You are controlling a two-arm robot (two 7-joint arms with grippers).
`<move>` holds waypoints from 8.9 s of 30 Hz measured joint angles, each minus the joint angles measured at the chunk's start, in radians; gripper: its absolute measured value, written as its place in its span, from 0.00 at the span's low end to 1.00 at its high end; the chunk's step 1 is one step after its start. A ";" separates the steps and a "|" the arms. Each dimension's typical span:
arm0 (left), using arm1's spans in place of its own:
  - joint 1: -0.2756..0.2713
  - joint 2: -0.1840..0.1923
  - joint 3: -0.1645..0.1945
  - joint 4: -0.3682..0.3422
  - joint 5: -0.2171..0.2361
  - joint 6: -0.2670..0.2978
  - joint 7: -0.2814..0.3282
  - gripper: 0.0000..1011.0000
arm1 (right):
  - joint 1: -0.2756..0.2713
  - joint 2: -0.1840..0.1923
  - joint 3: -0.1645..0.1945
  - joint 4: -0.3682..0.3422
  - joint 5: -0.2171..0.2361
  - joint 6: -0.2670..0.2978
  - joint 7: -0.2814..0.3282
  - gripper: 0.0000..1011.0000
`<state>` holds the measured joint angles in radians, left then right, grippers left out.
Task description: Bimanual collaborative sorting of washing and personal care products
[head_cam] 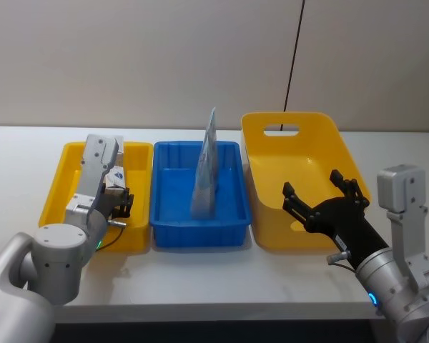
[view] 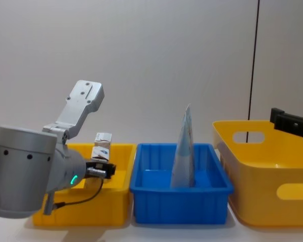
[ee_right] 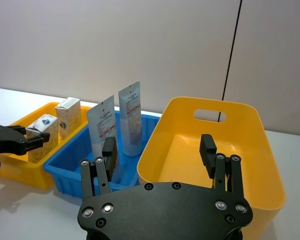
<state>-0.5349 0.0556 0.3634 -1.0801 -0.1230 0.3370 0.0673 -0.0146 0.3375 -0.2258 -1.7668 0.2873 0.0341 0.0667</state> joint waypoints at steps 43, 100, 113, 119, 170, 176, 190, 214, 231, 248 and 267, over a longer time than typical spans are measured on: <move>0.074 0.218 0.051 -0.422 0.125 0.137 -0.107 0.35 | 0.000 0.000 0.000 0.000 0.000 0.000 0.000 0.99; -0.060 0.460 0.053 -0.454 -0.247 -0.234 -0.944 0.35 | 0.000 0.000 0.000 0.000 0.000 0.000 0.000 0.99; -0.104 0.475 0.082 -0.395 -0.339 -0.306 -1.145 0.35 | 0.000 0.000 0.000 0.000 0.000 0.000 0.000 0.99; -0.122 0.480 0.104 -0.371 -0.378 -0.330 -1.241 0.35 | 0.000 0.000 0.000 0.000 0.000 0.000 0.000 0.99; -0.145 0.535 0.198 -0.328 -0.399 -0.314 -1.376 0.35 | 0.046 0.037 0.004 0.039 0.068 -0.067 0.172 0.99; -0.145 0.535 0.199 -0.327 -0.398 -0.314 -1.376 0.35 | 0.074 0.057 0.001 0.061 0.103 -0.088 0.253 0.99; -0.145 0.536 0.200 -0.327 -0.398 -0.314 -1.376 0.35 | 0.171 0.124 -0.026 0.141 0.193 -0.126 0.488 0.99; -0.145 0.537 0.200 -0.327 -0.398 -0.314 -1.376 0.35 | 0.340 0.254 -0.114 0.286 0.311 -0.141 0.924 0.99; -0.145 0.537 0.200 -0.327 -0.398 -0.314 -1.376 0.35 | 0.404 0.288 -0.177 0.327 0.342 -0.125 1.089 0.99; -0.145 0.537 0.200 -0.327 -0.398 -0.314 -1.376 0.35 | 0.444 0.225 -0.226 0.356 0.315 -0.147 1.047 0.99; -0.145 0.536 0.200 -0.327 -0.399 -0.314 -1.376 0.35 | 0.490 0.179 -0.297 0.390 0.275 -0.170 1.052 0.99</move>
<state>-0.6798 0.5921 0.5631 -1.4073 -0.5215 0.0229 -1.3087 0.4757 0.5168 -0.5225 -1.3770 0.5619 -0.1362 1.1188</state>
